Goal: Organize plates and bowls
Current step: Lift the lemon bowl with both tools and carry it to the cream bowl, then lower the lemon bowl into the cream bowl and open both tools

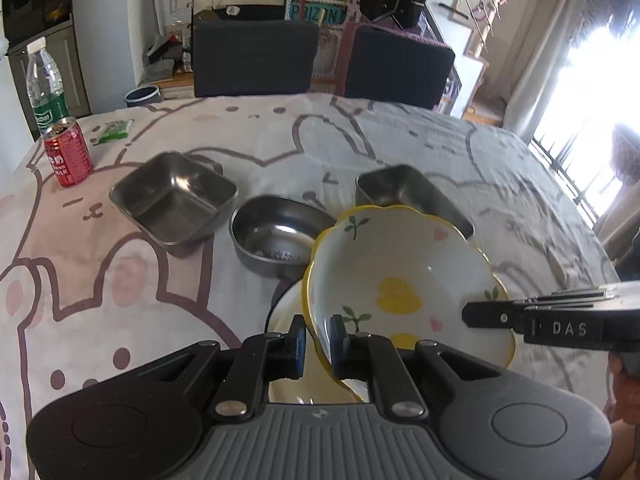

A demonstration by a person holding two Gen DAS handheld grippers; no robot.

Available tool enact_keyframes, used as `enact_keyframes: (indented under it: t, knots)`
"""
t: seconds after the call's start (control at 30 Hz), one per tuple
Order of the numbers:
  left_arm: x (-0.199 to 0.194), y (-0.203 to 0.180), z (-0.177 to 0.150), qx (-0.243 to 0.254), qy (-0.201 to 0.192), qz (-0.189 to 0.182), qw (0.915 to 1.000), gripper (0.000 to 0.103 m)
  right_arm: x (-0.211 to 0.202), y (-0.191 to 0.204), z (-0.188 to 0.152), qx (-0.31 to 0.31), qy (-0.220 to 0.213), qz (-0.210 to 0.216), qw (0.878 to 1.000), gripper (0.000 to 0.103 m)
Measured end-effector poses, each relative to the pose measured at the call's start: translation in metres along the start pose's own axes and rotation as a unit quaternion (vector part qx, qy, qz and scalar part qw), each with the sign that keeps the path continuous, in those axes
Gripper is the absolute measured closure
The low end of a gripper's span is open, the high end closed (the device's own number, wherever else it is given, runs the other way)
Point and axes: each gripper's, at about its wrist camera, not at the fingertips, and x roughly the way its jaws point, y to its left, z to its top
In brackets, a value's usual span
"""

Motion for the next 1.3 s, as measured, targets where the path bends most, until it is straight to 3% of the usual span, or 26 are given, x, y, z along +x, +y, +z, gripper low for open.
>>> enact_keyframes:
  t: [0.37,1.3]
  knots:
    - [0.011,-0.001,-0.017,0.011,0.031,-0.001,0.9995,0.090,0.005,0.001,-0.011,-0.016,0.034,-0.016,0.999,0.089]
    - [0.020,0.007,-0.024,0.011,0.049,0.009,0.9987,0.089,0.021,0.009,-0.013,-0.042,0.066,-0.032,0.996,0.089]
